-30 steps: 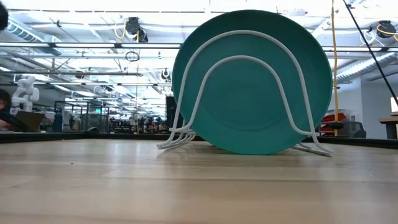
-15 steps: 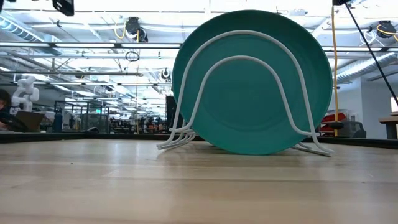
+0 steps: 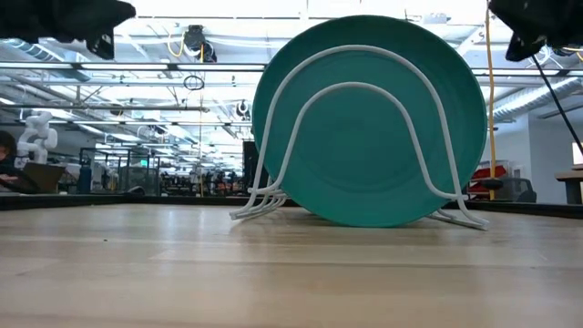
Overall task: Sort dishes
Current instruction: Return to Home Position
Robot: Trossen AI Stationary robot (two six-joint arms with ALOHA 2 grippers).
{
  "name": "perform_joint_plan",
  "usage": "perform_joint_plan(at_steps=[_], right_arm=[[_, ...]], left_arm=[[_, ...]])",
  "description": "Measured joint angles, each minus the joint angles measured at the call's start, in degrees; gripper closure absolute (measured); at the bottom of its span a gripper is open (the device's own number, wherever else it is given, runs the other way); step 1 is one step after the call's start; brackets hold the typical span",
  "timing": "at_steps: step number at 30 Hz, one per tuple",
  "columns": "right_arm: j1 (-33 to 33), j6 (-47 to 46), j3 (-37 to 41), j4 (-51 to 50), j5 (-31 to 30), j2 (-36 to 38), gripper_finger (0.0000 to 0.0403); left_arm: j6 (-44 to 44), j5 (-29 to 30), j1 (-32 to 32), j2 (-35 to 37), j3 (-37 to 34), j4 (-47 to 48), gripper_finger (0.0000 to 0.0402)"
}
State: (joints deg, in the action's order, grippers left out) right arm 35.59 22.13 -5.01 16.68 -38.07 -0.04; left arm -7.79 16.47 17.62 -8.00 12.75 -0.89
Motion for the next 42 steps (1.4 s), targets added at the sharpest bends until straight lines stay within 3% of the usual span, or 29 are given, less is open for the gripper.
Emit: perform_joint_plan(at_steps=[6,11,15,19,26,42], right_arm=[[-0.6,0.1,2.7,0.1,-0.8,0.0,0.0403],[-0.9,-6.9,4.3,-2.9,4.3,0.0,0.0403],[-1.5,-12.1,4.3,-6.5,4.6,0.0,0.0403],[-1.9,-16.1,4.2,-7.6,11.2,-0.1,0.0403],[-2.0,-17.8,4.2,-11.7,11.5,-0.1,0.0403],[-2.0,-17.9,4.2,-12.5,12.7,-0.2,0.0403]], left_arm=[[1.4,-6.2,-6.3,4.3,-2.4,2.3,0.0402],[3.5,-9.3,-10.2,5.2,-4.3,4.1,0.0402],[4.4,-12.8,-12.9,5.5,-7.7,0.0,0.0402],[6.7,-15.8,-15.5,5.6,-12.3,-5.6,0.0402],[6.0,-21.6,-18.9,5.5,-12.4,-5.9,0.0402],[6.4,-22.2,-20.0,5.4,-12.4,-0.5,0.0402]])
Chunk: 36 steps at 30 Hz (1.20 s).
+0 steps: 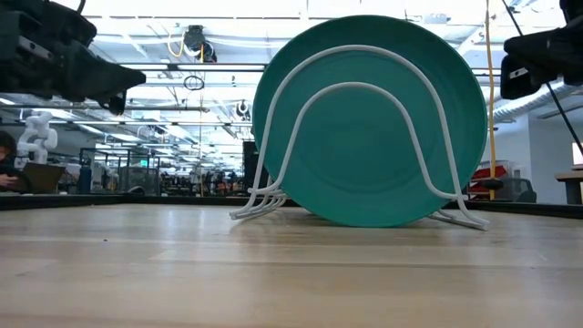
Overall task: Sort dishes
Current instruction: Return to Home Position
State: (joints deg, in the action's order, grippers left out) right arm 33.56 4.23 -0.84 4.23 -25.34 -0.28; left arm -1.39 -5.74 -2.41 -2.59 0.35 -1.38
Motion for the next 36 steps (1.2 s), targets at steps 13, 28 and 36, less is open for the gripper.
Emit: perform_joint_plan(at_steps=[13,28,36], right_arm=[[0.0,-2.0,0.0,0.1,0.0,-0.6,0.0393],[0.0,-2.1,0.0,0.2,0.0,-0.6,0.0392],[0.0,-2.1,0.0,0.2,0.0,-0.6,0.0392]], left_arm=[[4.0,5.8,0.0,0.0,0.0,0.3,0.0402],[4.0,5.9,0.0,0.0,-0.1,0.3,0.0402],[4.0,5.9,0.0,0.0,-0.1,0.4,0.0402]])
